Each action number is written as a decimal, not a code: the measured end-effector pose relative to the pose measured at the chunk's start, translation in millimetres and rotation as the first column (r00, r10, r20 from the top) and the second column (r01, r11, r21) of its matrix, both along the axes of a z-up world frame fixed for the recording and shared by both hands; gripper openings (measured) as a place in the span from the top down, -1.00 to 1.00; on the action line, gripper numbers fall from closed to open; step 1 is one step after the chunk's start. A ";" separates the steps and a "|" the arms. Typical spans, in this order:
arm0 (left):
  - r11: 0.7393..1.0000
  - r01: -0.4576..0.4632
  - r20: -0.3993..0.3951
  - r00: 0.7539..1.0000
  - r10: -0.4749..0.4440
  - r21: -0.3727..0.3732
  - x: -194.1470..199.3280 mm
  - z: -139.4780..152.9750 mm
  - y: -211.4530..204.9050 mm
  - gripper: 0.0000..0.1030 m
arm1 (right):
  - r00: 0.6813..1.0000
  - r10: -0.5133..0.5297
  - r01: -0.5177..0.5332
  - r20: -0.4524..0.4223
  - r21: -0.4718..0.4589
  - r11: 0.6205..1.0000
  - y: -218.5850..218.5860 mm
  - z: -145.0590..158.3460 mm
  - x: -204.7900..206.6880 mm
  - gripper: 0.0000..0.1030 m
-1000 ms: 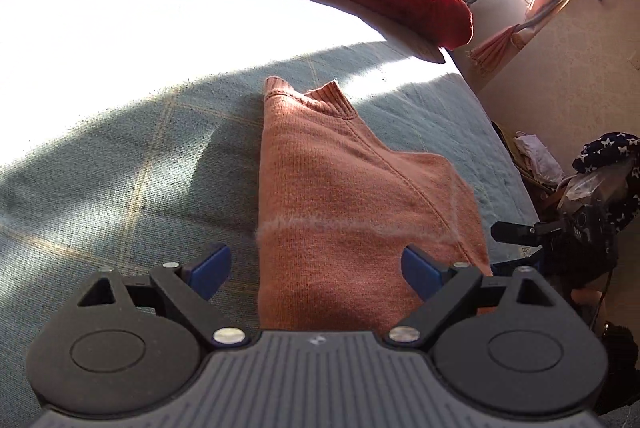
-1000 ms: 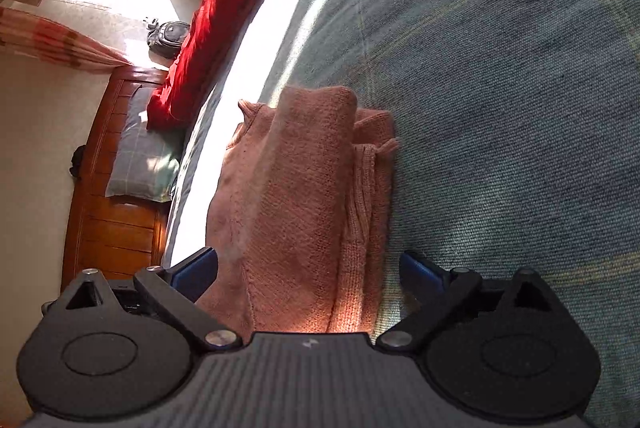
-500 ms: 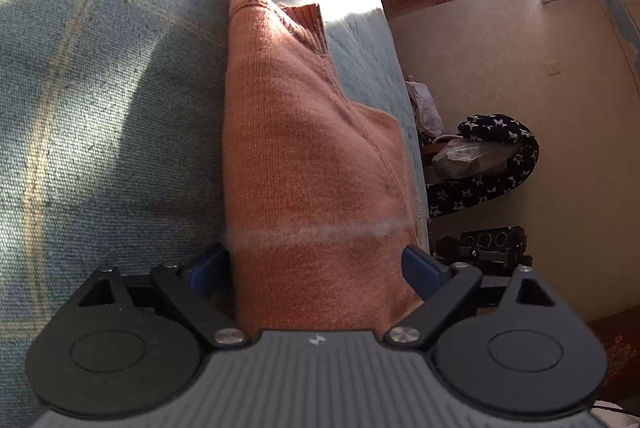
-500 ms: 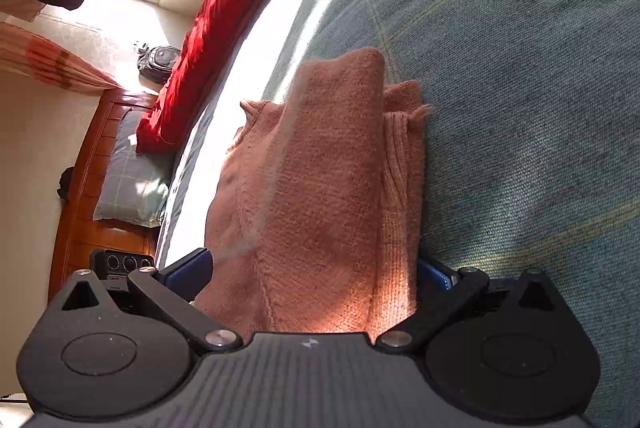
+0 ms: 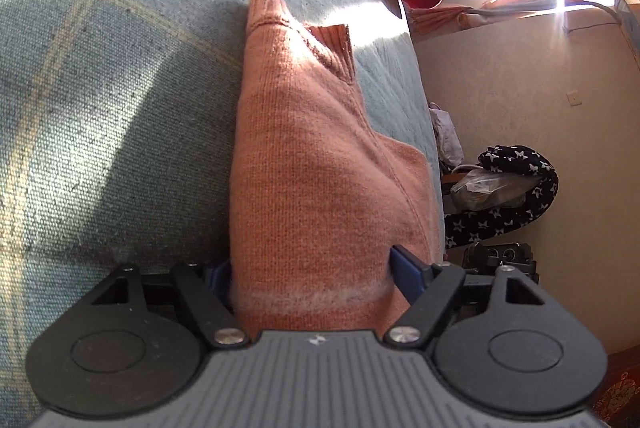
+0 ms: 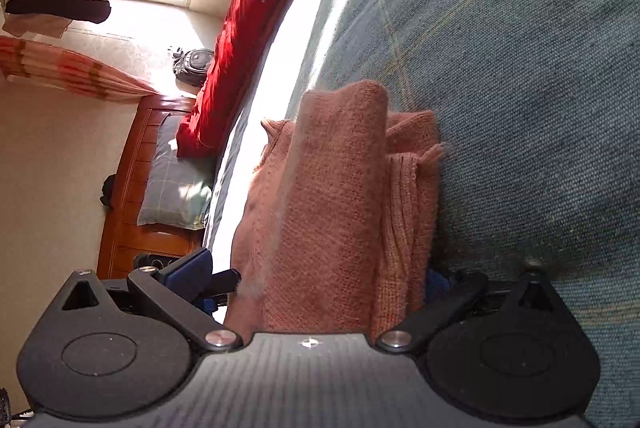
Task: Fold clothes
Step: 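Close both grippers on the folded sweater's end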
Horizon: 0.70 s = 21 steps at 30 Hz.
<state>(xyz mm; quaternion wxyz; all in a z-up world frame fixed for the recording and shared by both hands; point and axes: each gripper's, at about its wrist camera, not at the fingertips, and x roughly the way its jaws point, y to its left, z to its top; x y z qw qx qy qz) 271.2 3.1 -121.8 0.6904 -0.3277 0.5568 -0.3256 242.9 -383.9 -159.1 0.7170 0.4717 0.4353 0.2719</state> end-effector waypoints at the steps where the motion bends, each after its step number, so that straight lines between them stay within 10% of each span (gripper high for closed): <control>1: 1.000 -0.008 0.004 1.000 0.008 0.011 0.3 0.5 -3.2 -0.53 | 1.000 -0.005 0.005 0.018 0.001 1.000 -1.2 -0.2 -2.6 -1.00; 10: 0.991 -0.125 -0.008 0.992 0.126 0.041 -19.5 4.2 -5.9 -0.51 | 0.993 0.113 -0.115 0.018 0.169 0.979 -28.8 -13.8 6.9 -0.90; 21: 0.991 -0.116 -0.013 0.993 0.117 0.071 -4.6 -3.8 -10.6 -0.53 | 0.975 0.222 -0.220 0.004 0.139 0.966 -23.3 -10.5 18.9 -0.97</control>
